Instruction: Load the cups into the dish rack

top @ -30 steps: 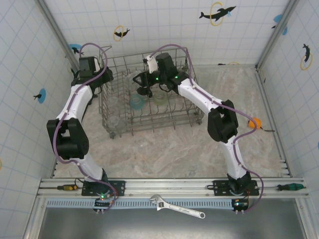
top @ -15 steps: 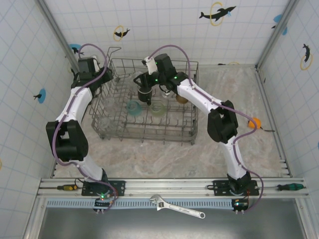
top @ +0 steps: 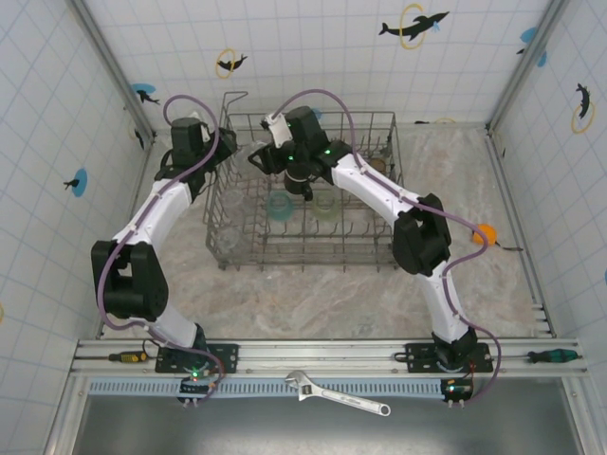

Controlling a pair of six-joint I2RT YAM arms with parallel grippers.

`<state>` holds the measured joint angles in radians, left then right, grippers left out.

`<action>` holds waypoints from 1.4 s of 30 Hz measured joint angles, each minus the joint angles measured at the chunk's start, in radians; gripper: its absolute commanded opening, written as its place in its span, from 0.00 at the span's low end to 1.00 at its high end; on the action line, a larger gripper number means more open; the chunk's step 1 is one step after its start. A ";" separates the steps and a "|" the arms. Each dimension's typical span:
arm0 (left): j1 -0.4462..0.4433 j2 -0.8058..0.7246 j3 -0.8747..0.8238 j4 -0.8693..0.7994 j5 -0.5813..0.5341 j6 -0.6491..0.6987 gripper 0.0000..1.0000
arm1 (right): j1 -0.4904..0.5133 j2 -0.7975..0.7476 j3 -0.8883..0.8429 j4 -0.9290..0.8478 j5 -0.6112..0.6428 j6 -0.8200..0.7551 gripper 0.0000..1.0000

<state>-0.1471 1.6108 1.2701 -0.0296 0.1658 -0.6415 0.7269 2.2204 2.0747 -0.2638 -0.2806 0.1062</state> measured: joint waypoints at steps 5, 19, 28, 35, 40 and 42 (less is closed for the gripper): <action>-0.011 -0.002 -0.015 0.036 0.010 -0.053 0.16 | 0.014 0.001 0.037 -0.035 0.041 -0.043 0.42; -0.006 -0.034 -0.089 0.156 0.009 -0.065 0.97 | 0.069 0.061 0.124 -0.081 0.171 -0.145 0.41; 0.020 -0.087 -0.107 0.064 0.001 -0.010 0.97 | 0.097 0.119 0.126 -0.074 0.214 -0.172 0.41; 0.045 -0.161 -0.118 -0.009 -0.051 0.082 0.97 | 0.110 0.173 0.175 -0.077 0.249 -0.185 0.40; 0.060 -0.210 -0.148 -0.029 -0.078 0.129 0.97 | 0.112 0.188 0.176 -0.081 0.274 -0.200 0.39; 0.063 -0.211 -0.156 -0.035 -0.082 0.144 0.97 | 0.113 0.191 0.176 -0.090 0.285 -0.204 0.39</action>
<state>-0.0841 1.3998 1.1141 -0.0647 0.0834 -0.4973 0.8398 2.4115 2.2505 -0.3534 0.0044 -0.0982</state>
